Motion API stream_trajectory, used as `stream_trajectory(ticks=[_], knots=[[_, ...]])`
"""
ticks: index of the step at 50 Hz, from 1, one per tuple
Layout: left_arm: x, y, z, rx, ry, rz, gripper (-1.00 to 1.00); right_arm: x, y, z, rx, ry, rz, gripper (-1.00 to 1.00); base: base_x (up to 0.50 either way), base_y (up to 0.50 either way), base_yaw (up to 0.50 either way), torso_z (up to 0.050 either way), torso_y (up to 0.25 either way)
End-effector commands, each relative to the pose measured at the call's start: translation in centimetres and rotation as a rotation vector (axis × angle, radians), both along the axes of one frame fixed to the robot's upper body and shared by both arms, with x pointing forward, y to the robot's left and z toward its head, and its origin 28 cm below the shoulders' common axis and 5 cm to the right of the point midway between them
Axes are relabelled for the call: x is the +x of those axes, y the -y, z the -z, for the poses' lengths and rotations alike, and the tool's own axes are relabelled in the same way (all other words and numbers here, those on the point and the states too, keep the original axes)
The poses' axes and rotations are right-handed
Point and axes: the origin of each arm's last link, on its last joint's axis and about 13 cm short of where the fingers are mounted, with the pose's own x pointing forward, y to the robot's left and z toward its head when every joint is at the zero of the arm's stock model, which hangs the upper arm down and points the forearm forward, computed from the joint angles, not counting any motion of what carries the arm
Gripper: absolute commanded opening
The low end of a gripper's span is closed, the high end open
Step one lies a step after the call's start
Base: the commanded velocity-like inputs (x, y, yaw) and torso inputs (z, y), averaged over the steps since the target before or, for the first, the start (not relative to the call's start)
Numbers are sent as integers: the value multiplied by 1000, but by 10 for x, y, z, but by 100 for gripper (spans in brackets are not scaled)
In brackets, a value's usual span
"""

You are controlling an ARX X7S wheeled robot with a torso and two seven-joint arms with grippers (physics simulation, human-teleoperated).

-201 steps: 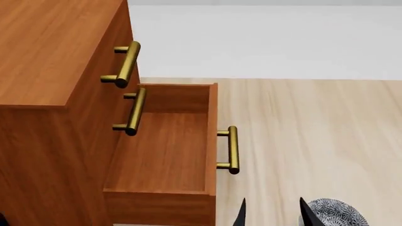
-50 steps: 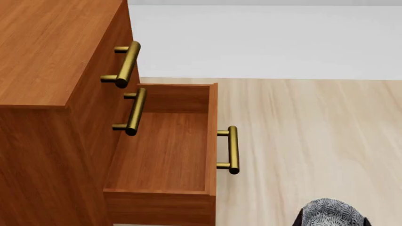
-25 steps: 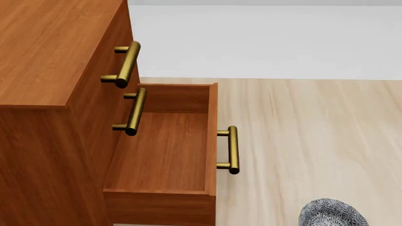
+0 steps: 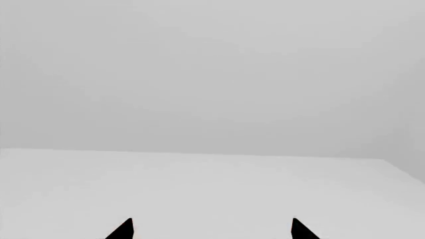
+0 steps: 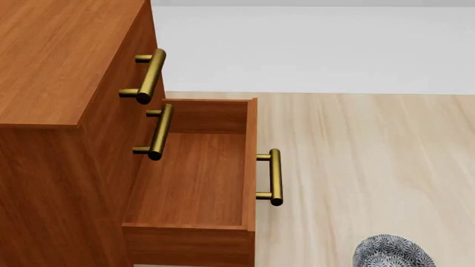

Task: Put the wine bottle in the bottom drawer of the cabinet.

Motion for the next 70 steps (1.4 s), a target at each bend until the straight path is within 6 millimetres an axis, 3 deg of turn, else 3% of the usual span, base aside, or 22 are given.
stream_trajectory(ticks=[1,24,40,52,70], knots=[[1,-1,2,-1,-3,-6,100,-12,9,1,6,-13,58,100,0,0,0,0,0],[0,0,0,-2,-2,-15,100,-27,17,-4,-21,-16,127,100,0,0,0,0,0],[-1,1,-1,-3,-3,-19,100,-35,34,-11,-26,-15,214,100,0,0,0,0,0],[-3,3,-3,-3,0,-19,100,-30,40,-10,-30,-35,245,100,0,0,0,0,0],[-1,1,-1,-6,-2,-26,100,-4,48,-11,-25,-81,250,100,0,0,0,0,0]])
